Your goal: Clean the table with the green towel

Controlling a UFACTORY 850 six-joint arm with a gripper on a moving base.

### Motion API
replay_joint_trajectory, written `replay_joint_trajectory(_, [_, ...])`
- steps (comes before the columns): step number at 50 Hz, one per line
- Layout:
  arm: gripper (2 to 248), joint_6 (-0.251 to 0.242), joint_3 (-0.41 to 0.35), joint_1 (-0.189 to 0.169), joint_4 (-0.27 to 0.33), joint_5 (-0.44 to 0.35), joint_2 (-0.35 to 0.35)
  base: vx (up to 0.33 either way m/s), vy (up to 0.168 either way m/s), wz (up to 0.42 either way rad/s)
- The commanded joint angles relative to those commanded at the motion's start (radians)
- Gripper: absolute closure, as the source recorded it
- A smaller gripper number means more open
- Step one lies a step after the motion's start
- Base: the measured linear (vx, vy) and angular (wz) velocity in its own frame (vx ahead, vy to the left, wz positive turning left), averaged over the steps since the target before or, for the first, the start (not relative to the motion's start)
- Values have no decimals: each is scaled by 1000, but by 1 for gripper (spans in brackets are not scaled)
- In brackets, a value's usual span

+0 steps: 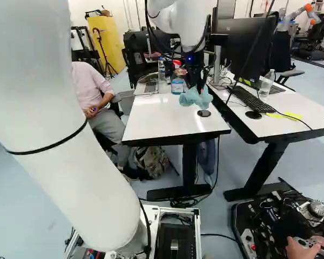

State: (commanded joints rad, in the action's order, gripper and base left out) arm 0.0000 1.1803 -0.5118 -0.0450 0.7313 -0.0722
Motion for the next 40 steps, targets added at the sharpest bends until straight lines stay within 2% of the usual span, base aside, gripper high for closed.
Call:
replay_joint_trajectory(9, [211,0,32,-24,25,0,-30,0,0,0])
replay_joint_trajectory(23, [211,0,99,-35,26,0,-91,0,0,0])
replay_joint_trajectory(40, [208,0,102,-35,26,0,-94,0,0,0])
